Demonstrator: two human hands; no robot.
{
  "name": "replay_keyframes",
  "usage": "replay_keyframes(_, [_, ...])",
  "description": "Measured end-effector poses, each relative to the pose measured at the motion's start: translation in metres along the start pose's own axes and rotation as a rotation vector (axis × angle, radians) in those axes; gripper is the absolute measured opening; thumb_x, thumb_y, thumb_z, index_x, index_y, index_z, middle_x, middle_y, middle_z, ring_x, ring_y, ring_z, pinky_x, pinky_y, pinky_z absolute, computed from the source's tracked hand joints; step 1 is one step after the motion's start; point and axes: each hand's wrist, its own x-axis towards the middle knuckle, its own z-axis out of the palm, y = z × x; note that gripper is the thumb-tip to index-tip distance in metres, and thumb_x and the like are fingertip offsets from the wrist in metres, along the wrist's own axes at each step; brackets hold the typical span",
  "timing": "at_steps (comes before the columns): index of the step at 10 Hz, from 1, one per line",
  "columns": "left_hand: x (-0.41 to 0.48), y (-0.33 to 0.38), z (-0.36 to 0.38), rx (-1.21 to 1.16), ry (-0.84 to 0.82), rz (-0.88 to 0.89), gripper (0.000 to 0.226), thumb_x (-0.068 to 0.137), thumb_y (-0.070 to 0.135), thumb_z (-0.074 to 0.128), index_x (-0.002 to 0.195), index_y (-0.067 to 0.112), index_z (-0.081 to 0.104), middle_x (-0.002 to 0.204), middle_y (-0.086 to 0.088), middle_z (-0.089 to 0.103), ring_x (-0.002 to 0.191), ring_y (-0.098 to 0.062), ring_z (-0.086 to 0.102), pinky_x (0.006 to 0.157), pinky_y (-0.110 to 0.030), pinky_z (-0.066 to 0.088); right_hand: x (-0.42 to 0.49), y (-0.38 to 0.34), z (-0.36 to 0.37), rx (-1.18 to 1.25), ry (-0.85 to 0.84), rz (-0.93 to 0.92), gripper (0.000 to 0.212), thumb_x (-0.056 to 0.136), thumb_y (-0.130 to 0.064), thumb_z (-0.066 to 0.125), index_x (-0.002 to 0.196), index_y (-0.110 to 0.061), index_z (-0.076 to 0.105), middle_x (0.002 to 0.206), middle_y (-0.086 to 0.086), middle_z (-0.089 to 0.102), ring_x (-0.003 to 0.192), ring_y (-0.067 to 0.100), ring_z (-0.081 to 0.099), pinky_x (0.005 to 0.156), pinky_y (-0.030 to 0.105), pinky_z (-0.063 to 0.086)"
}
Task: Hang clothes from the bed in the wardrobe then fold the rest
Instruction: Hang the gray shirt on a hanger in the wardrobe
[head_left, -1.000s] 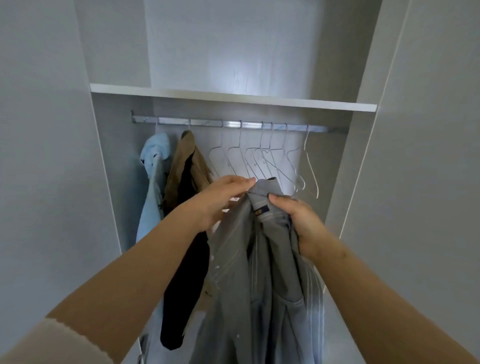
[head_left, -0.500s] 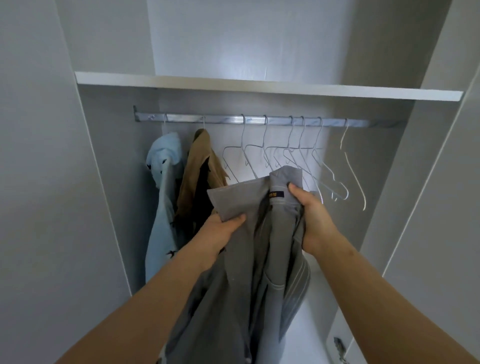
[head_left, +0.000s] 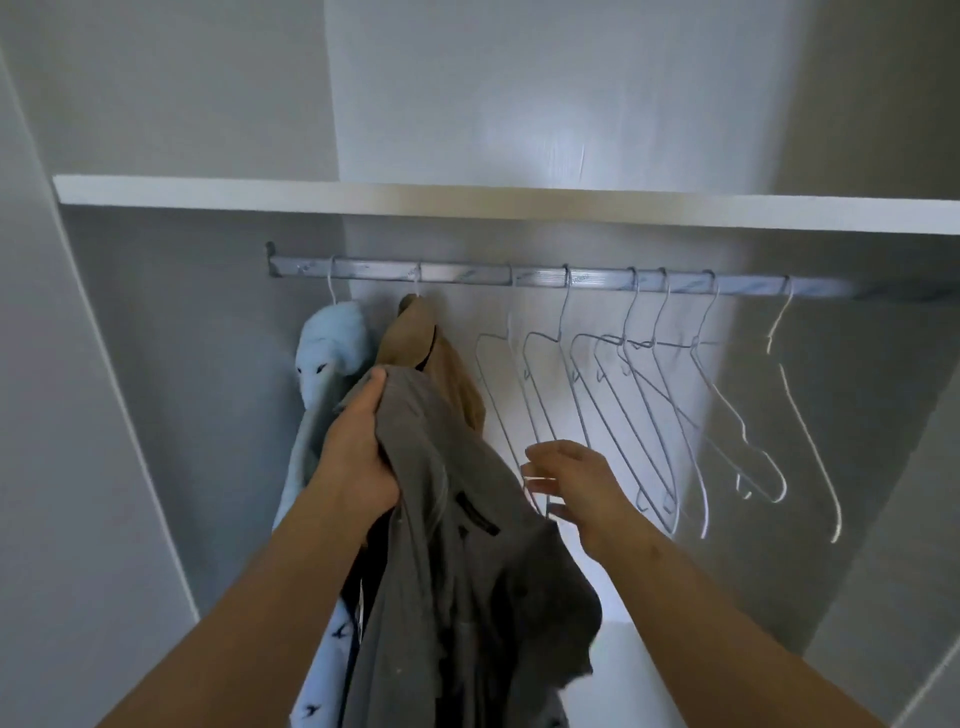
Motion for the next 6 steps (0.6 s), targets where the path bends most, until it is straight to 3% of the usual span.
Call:
replay_keyframes(1, [0.011,-0.008,0.008,0.147,0.033,0.081,0.029,0.094,0.041,0.045,0.099,0.016,0.059,0.075,-0.004,0.071,0.064,-0.017,0.068,0.055,-0.029,0.054,0.029,-0.006,0.001,-0.165,0.132,-0.211,0.01,0.092,-0.016,0.054,0.085,-0.022,0.057,0.106,0.009,0.061,0.083,0.014,0.058,0.07,0.021,0.048])
replay_keyframes(2, [0.018,-0.008,0.008,0.15,0.031,0.058,0.031,0.096,0.039,0.039,0.093,0.015,0.058,0.065,-0.004,0.071,0.057,-0.015,0.069,0.049,-0.027,0.052,0.059,0.0,0.012,-0.395,0.162,-0.23,0.036,0.092,-0.021,0.054,0.127,-0.013,0.049,0.13,0.013,0.049,0.112,0.027,0.053,0.093,0.034,0.046])
replay_keyframes(3, [0.022,0.003,0.0,0.192,0.057,0.058,0.033,0.096,0.04,0.039,0.089,0.014,0.059,0.064,-0.002,0.072,0.056,-0.013,0.069,0.051,-0.026,0.052,0.083,0.008,0.025,-0.429,0.051,-0.011,0.055,0.094,-0.016,0.05,0.142,-0.004,0.025,0.135,0.02,0.044,0.118,0.034,0.049,0.091,0.037,0.043])
replay_keyframes(4, [0.025,0.011,-0.005,0.289,0.1,0.092,0.027,0.094,0.038,0.046,0.093,0.014,0.059,0.071,0.001,0.072,0.055,-0.014,0.068,0.048,-0.024,0.054,0.097,0.006,0.029,-0.197,0.023,0.089,0.036,0.094,-0.004,0.045,0.129,0.002,0.042,0.115,0.024,0.056,0.084,0.028,0.057,0.07,0.034,0.048])
replay_keyframes(5, [0.025,0.017,-0.008,0.352,0.157,0.154,0.026,0.091,0.037,0.051,0.09,0.012,0.059,0.063,0.004,0.067,0.052,-0.012,0.064,0.05,-0.024,0.054,0.104,-0.004,0.033,-0.118,0.155,-0.04,0.018,0.095,-0.004,0.043,0.086,0.001,0.058,0.073,0.013,0.054,0.055,0.017,0.042,0.048,0.024,0.033])
replay_keyframes(6, [0.025,0.019,-0.011,0.354,0.159,0.144,0.02,0.092,0.036,0.051,0.089,0.018,0.059,0.065,0.001,0.065,0.056,-0.012,0.063,0.052,-0.025,0.054,0.095,-0.024,0.039,-0.016,0.192,-0.028,0.035,0.095,-0.004,0.045,0.061,-0.008,0.046,0.059,0.005,0.042,0.05,0.015,0.036,0.046,0.024,0.03])
